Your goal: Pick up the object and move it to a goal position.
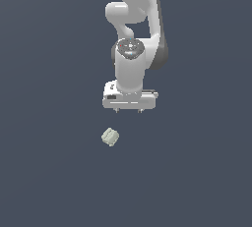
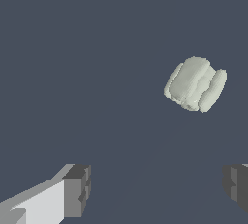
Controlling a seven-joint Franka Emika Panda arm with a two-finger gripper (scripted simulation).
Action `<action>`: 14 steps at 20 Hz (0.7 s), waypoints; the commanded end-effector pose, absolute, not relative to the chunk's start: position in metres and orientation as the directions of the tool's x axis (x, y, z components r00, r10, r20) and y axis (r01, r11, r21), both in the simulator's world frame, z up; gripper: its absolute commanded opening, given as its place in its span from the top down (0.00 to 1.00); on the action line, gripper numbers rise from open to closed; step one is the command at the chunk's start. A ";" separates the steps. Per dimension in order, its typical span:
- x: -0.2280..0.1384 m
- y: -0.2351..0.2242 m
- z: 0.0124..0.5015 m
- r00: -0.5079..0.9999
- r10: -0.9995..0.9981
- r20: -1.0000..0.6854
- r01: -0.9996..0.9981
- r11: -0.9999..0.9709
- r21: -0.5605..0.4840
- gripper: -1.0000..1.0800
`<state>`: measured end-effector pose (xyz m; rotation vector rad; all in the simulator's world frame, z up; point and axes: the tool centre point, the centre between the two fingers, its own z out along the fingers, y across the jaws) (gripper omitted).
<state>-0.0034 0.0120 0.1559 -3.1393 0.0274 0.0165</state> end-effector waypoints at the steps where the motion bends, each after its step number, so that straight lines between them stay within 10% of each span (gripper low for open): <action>1: -0.003 0.012 0.156 1.000 -0.017 -0.011 -0.017 -1.000 -0.002 0.04; 14: 0.002 0.032 0.173 1.000 0.021 0.011 0.021 -0.999 -0.024 0.04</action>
